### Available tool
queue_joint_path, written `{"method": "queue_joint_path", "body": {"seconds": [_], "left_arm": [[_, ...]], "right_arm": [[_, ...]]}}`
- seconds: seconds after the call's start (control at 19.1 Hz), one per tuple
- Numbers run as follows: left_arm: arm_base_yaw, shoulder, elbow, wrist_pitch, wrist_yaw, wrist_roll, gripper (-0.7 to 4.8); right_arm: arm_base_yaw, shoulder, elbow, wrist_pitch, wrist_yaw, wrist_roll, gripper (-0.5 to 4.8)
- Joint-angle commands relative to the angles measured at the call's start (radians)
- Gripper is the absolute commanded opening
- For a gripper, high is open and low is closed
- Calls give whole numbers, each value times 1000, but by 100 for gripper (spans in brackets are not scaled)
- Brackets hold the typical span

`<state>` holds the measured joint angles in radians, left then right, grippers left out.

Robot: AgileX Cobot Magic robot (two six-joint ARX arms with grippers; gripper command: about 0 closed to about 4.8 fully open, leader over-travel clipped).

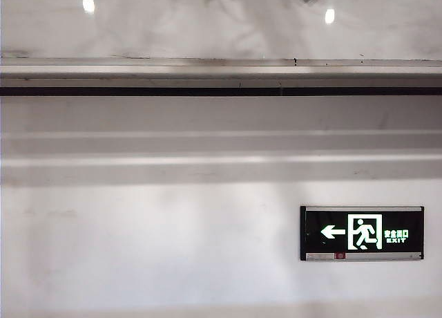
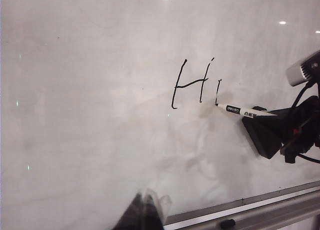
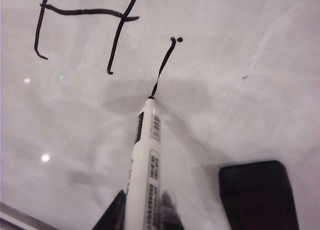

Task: Take a marker from the whiteboard tray, write "Hi!" on the whiteboard, and then put the marker back vertically into the whiteboard tray.

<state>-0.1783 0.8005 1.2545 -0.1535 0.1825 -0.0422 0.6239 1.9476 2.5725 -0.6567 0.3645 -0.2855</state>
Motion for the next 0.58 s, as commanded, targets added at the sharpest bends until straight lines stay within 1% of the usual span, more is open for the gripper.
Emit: {"method": "queue_joint_path", "body": {"seconds": [0.05, 0.16, 0.26, 0.31, 0.58], "left_arm": [[0, -2, 4, 12, 5, 0, -6], [0, -3, 4, 12, 5, 0, -6], [0, -3, 4, 12, 5, 0, -6], [0, -3, 4, 12, 5, 0, -6], [0, -3, 4, 12, 5, 0, -6]], "right_arm": [[12, -39, 8, 51, -1, 3, -2], [13, -58, 8, 130, -23, -9, -2], [2, -58, 7, 169, -47, -11, -2], [0, -56, 6, 175, -73, -11, -2], [0, -32, 6, 190, -72, -11, -2]]}}
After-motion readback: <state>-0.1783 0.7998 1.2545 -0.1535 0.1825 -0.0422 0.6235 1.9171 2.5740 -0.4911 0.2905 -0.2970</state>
